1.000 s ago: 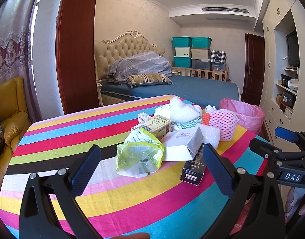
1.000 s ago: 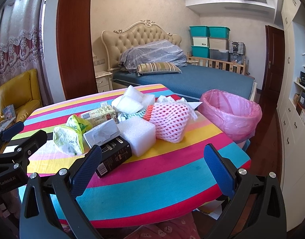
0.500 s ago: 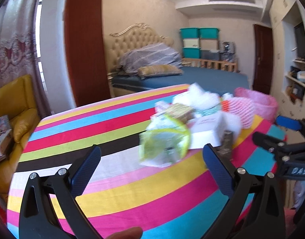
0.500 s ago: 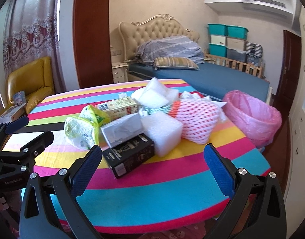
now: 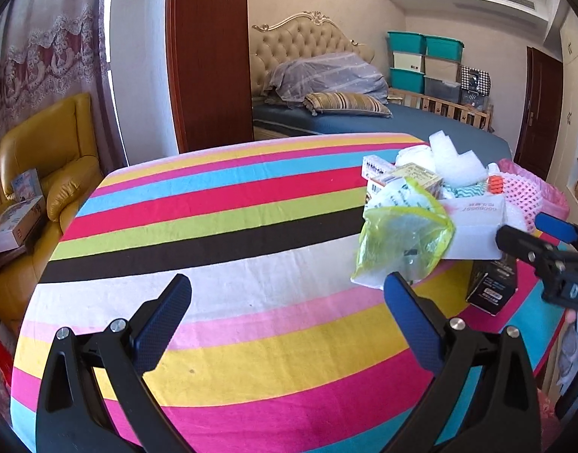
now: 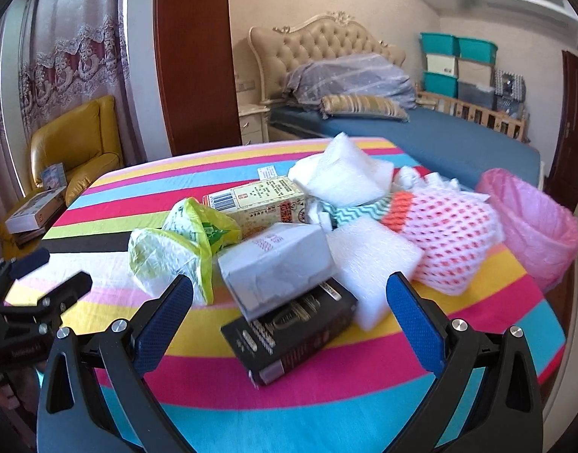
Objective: Collect trash
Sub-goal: 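Grasp the yellow-green plastic bag with the left tool while the right tool grasps the white paper box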
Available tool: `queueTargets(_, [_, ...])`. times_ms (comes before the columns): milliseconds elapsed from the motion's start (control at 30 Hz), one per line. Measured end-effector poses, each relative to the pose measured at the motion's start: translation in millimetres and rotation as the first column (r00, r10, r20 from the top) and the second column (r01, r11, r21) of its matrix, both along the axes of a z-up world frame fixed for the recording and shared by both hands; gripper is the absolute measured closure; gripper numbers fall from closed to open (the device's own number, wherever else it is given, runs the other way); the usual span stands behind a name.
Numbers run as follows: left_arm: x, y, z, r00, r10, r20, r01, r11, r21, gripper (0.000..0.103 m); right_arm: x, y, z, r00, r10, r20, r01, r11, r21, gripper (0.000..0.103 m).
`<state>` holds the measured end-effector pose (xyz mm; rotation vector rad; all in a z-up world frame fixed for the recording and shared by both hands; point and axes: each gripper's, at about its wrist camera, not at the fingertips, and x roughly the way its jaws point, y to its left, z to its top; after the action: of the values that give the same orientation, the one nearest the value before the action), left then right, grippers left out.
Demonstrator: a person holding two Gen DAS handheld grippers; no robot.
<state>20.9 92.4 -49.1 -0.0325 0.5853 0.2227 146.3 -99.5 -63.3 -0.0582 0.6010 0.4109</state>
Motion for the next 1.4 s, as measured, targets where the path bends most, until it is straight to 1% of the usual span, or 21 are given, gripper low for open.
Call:
queueTargets(100, [3,-1,-5,0.999,-0.032,-0.013,0.032,0.999,-0.023,0.004,14,7,-2,0.999,0.042,-0.018,-0.042,0.998,-0.042,0.007])
queueTargets(133, [3,-1,-6,0.999,-0.044,-0.014,0.043,0.999,-0.032,0.004,20,11,-5,0.996,0.078,-0.032,-0.08,0.994,-0.072,0.007])
queueTargets(233, [7,-2,-7,0.998,-0.061,-0.017,0.06,0.997,-0.052,0.004,27,19,-10,0.99,0.139,-0.01,-0.139,0.979,-0.149,0.007])
queueTargets(267, [8,-3,-7,0.998,-0.067,-0.016,0.066,0.996,-0.057,0.004,29,21,-11,0.989,0.149,-0.006,-0.148,0.977,-0.156,0.007])
queueTargets(300, [10,-5,-7,0.996,-0.084,-0.019,0.082,0.995,-0.06,0.004,31,21,-10,0.987,0.164,0.006,-0.16,0.974,-0.159,0.011])
queueTargets(333, [13,-8,-7,0.995,-0.093,-0.024,0.092,0.994,-0.058,0.004,31,20,-11,0.983,0.182,0.01,-0.178,0.972,-0.153,0.018])
queueTargets(367, [16,-12,-8,0.994,-0.106,-0.031,0.105,0.993,-0.052,0.004,31,19,-10,0.978,0.21,0.014,-0.206,0.968,-0.142,0.022])
queueTargets(400, [18,-14,-8,0.993,-0.113,-0.036,0.112,0.993,-0.048,0.004,32,18,-9,0.973,0.228,0.021,-0.223,0.966,-0.134,0.034])
queueTargets(500, [29,-22,-10,0.989,-0.137,-0.05,0.134,0.989,-0.054,0.008,27,7,-5,0.97,0.239,0.04,-0.235,0.968,-0.089,0.034])
queueTargets(667, [51,-36,-10,0.983,-0.175,-0.063,0.172,0.984,-0.05,0.008,17,-23,9,0.971,0.227,0.079,-0.23,0.973,0.032,0.034])
queueTargets(767, [66,-43,-9,0.981,-0.18,-0.064,0.179,0.984,-0.026,0.008,12,-36,16,0.971,0.214,0.107,-0.222,0.973,0.066,0.034])
queueTargets(833, [76,-44,-10,0.978,-0.196,-0.074,0.193,0.98,-0.054,0.009,10,-43,20,0.971,0.201,0.131,-0.212,0.975,0.07,0.034])
queueTargets(867, [80,-43,-11,0.975,-0.205,-0.082,0.2,0.977,-0.068,0.015,8,-46,22,0.971,0.195,0.137,-0.206,0.976,0.074,0.034])
queueTargets(900, [85,-43,-13,0.97,-0.226,-0.095,0.217,0.972,-0.09,0.026,8,-50,23,0.972,0.191,0.138,-0.203,0.976,0.078,0.034])
queueTargets(933, [88,-44,-15,0.963,-0.251,-0.103,0.239,0.964,-0.113,0.034,8,-55,24,0.973,0.182,0.141,-0.195,0.977,0.088,0.034])
queueTargets(1000, [89,-45,-18,0.946,-0.306,-0.104,0.285,0.941,-0.181,0.071,8,-63,25,0.976,0.167,0.143,-0.182,0.978,0.103,0.034])
queueTargets(1033, [89,-45,-19,0.938,-0.332,-0.096,0.305,0.926,-0.221,0.076,8,-67,25,0.977,0.16,0.143,-0.176,0.979,0.106,0.034])
queueTargets(1100, [85,-49,-19,0.937,-0.338,-0.084,0.312,0.923,-0.224,0.082,8,-71,23,0.978,0.151,0.144,-0.167,0.98,0.11,0.034])
queueTargets(1167, [80,-59,-16,0.939,-0.337,-0.074,0.321,0.931,-0.172,0.086,8,-75,20,0.979,0.15,0.135,-0.166,0.979,0.119,0.034])
queueTargets(1233, [72,-68,-10,0.942,-0.33,-0.057,0.322,0.94,-0.113,0.087,7,-77,17,0.979,0.157,0.131,-0.174,0.976,0.128,0.034])
queueTargets(1400, [56,-76,6,0.953,-0.302,-0.015,0.3,0.951,-0.069,0.087,1,-84,21,0.974,0.167,0.152,-0.192,0.967,0.166,0.034])
